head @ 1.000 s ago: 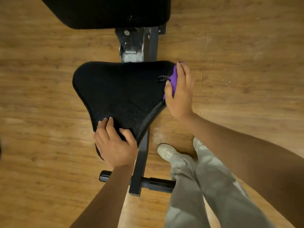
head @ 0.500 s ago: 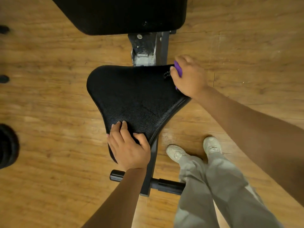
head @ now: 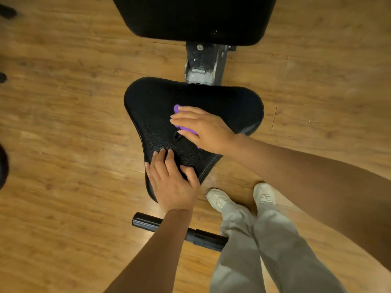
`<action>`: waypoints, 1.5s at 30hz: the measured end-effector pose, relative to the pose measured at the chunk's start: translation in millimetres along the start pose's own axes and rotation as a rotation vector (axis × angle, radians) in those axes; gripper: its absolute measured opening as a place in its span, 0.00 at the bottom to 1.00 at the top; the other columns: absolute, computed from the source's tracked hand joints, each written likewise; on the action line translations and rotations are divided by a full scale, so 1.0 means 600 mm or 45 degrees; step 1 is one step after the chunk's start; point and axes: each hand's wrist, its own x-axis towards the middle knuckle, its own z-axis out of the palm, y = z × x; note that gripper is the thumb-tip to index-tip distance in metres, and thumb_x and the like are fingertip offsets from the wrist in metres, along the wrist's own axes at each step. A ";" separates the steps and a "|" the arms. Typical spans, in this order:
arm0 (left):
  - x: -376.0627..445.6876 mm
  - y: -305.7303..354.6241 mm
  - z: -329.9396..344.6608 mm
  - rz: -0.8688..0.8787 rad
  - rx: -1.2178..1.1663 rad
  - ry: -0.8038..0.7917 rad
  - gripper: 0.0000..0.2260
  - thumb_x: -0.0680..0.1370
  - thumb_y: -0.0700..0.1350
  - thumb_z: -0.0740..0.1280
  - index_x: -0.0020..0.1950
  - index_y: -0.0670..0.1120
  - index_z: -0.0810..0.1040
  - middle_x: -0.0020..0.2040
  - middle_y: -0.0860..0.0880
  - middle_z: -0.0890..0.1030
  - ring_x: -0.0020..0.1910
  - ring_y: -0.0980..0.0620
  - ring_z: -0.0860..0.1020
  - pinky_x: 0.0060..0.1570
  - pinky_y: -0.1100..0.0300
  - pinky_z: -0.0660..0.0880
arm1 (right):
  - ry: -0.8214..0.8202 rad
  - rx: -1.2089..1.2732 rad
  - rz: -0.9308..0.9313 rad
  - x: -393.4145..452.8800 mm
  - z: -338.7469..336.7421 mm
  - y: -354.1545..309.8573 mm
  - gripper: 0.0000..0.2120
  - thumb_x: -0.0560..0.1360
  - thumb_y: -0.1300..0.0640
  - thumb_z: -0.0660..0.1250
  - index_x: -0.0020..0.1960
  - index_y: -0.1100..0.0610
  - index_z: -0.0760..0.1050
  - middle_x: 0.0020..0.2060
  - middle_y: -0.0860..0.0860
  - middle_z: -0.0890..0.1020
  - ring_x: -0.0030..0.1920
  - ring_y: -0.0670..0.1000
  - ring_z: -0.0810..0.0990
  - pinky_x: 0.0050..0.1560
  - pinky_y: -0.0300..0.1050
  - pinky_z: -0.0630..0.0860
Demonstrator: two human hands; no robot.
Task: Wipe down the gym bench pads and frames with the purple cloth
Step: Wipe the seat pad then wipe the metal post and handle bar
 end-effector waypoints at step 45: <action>-0.508 0.094 -0.386 -1.061 -0.128 -0.064 0.20 0.78 0.50 0.64 0.68 0.44 0.72 0.67 0.46 0.74 0.65 0.46 0.72 0.65 0.54 0.68 | -1.228 -0.019 -0.397 -0.268 -0.046 -0.441 0.15 0.76 0.50 0.67 0.61 0.53 0.78 0.50 0.45 0.79 0.51 0.43 0.76 0.45 0.27 0.68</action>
